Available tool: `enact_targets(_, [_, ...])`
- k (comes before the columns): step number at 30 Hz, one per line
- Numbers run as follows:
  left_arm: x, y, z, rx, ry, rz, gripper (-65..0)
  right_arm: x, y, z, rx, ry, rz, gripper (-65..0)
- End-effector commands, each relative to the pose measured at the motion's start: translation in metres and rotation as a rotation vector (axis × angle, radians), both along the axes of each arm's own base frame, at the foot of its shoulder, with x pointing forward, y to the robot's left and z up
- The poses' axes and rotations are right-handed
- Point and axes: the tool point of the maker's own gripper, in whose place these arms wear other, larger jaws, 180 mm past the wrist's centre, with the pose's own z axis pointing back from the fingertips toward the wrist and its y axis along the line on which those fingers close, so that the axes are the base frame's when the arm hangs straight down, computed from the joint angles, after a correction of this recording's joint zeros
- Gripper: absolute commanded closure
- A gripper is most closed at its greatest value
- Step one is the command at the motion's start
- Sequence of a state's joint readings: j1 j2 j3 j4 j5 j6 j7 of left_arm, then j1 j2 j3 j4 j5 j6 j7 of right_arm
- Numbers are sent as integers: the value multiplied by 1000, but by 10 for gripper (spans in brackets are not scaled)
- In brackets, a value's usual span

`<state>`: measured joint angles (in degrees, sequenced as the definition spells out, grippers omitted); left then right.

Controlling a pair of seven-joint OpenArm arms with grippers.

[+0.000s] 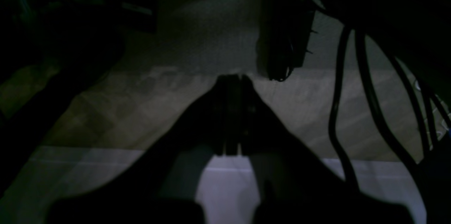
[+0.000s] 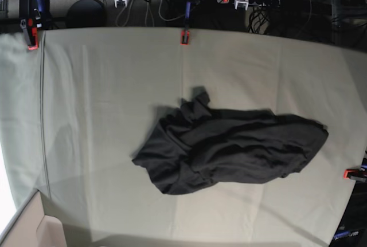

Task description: Layout the t-shirt on the table in an organized manner, then fold the t-shirt properly

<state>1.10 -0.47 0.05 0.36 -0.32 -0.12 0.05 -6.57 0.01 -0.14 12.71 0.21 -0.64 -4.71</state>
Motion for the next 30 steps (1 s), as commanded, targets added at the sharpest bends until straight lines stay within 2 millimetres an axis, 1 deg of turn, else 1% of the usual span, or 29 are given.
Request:
enact_targets(1, [-4, 2, 0, 8, 11, 5, 0, -2, 2, 0, 15, -1, 3, -1])
enact_targets(11, [-5, 4, 0, 11, 8, 4, 0, -2, 2, 0, 15, -1, 1, -1])
enact_targets(13, [-10, 4, 0, 11, 14, 4, 0, -2, 2, 0, 15, -1, 1, -1])
enact_targets(30, [-10, 4, 0, 11, 14, 4, 0, -5, 2, 0, 15, 4, 1, -1])
